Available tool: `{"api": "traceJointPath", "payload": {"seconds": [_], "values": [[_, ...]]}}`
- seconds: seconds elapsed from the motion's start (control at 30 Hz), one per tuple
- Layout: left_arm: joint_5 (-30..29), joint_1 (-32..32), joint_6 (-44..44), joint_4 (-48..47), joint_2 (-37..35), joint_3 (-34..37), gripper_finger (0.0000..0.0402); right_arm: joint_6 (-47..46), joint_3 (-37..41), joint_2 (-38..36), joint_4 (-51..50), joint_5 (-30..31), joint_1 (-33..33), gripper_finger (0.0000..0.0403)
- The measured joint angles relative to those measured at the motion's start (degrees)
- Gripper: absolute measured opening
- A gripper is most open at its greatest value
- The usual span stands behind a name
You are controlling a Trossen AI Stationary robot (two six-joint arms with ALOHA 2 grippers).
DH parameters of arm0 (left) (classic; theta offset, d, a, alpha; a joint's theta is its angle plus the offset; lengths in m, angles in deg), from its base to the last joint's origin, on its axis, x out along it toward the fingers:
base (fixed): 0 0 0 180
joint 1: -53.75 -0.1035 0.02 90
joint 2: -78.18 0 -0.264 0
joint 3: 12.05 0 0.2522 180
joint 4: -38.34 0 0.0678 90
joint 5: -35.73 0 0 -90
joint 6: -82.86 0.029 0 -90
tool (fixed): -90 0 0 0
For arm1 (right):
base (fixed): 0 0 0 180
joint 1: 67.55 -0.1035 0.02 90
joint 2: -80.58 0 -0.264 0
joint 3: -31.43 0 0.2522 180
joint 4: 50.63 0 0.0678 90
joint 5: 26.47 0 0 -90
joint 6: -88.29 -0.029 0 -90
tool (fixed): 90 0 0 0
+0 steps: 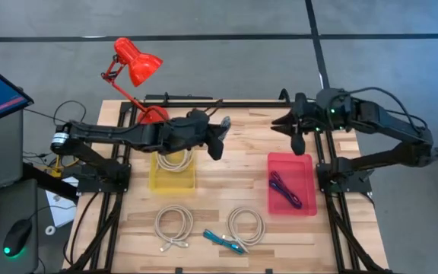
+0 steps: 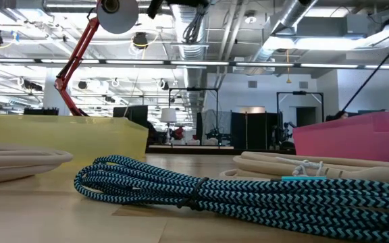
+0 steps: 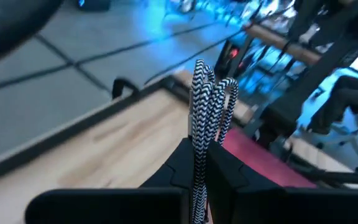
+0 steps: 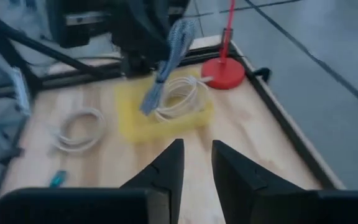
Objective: Pick & Place USB Port
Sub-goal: Put the black and white charger cable into the pink bin
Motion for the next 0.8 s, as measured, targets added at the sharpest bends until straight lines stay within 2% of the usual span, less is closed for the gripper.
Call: {"api": "traceJointPath", "payload": {"seconds": [0.2,0.33,0.43,0.67,0.8], "values": [[3.78,-0.31,4.64,5.28,-0.01,0.0,0.0016,-7.43,9.99,-3.76,7.69,-0.38,0.0,0.0074],[4.27,-0.28,4.96,6.9,-0.01,-0.02,0.0016,-10.88,15.43,-3.55,17.01,-0.32,-1.0,0.0084],[4.27,-0.28,5.18,7.38,-0.01,-0.02,0.0016,-11.97,17.54,-2.01,22.58,-0.36,-1.78,0.0112],[5.45,-0.28,5.18,8.1,-0.01,-0.02,0.0016,-12.09,17.67,3.66,27.83,-0.31,-4.47,0.0193],[5.45,-0.28,5.18,8.67,-0.01,-0.04,0.0016,-12.1,17.67,7.44,32.63,-0.32,-5.99,0.0214]]}}
